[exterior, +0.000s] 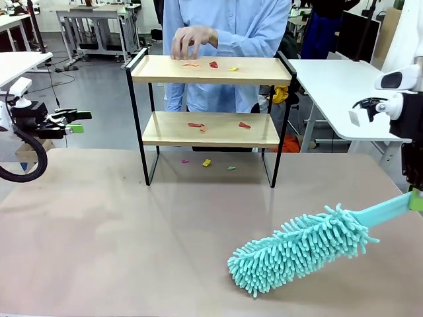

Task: Clean the shelf.
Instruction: Clean the specific section of the Shelf indicated by the human with the Duster.

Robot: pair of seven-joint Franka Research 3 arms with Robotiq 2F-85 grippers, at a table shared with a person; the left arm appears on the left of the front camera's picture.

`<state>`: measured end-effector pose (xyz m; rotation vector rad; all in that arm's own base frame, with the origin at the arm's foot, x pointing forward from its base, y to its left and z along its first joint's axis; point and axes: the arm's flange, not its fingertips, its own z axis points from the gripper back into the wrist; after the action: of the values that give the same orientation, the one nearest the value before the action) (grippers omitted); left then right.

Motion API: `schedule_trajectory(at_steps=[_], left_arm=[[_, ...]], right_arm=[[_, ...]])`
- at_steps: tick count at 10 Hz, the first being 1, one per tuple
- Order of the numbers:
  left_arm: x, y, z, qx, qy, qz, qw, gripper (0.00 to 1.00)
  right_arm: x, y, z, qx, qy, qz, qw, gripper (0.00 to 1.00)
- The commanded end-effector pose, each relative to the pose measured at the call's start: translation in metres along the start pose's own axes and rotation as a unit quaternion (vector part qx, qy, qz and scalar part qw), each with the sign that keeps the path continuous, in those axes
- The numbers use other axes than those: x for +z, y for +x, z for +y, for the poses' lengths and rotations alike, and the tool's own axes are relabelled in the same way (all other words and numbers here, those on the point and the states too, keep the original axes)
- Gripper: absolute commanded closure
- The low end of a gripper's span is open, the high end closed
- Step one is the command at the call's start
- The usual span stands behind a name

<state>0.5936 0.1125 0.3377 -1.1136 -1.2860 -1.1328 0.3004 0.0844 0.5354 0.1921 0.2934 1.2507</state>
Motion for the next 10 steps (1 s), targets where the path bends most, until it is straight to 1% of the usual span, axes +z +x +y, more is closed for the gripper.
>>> schedule_trajectory(at_steps=[1, 5, 6, 8, 9, 10], left_arm=[[0.000, 0.003, -0.001, 0.000, 0.000, 0.000, 1.000, 0.00], [0.000, 0.003, -0.001, 0.000, 0.000, 0.000, 1.000, 0.00], [0.000, 0.003, -0.001, 0.000, 0.000, 0.000, 1.000, 0.00], [0.000, 0.003, -0.001, 0.000, 0.000, 0.000, 1.000, 0.00], [0.000, 0.003, -0.001, 0.000, 0.000, 0.000, 1.000, 0.00], [0.000, 0.003, -0.001, 0.000, 0.000, 0.000, 1.000, 0.00]], right_arm=[[0.004, -0.004, 0.000, -0.001, 0.003, 0.000, 1.000, 0.87], [0.000, 0.000, 0.000, 0.000, 0.000, 0.000, 1.000, 0.87], [0.025, 0.002, 0.011, -0.024, -0.011, -0.078, 0.997, 0.87], [0.067, 0.006, 0.041, -0.032, -0.043, -0.158, 0.986, 0.87], [0.086, 0.011, 0.057, -0.047, -0.049, -0.180, 0.981, 0.87], [0.109, 0.016, 0.076, -0.079, -0.069, -0.237, 0.966, 0.87]])
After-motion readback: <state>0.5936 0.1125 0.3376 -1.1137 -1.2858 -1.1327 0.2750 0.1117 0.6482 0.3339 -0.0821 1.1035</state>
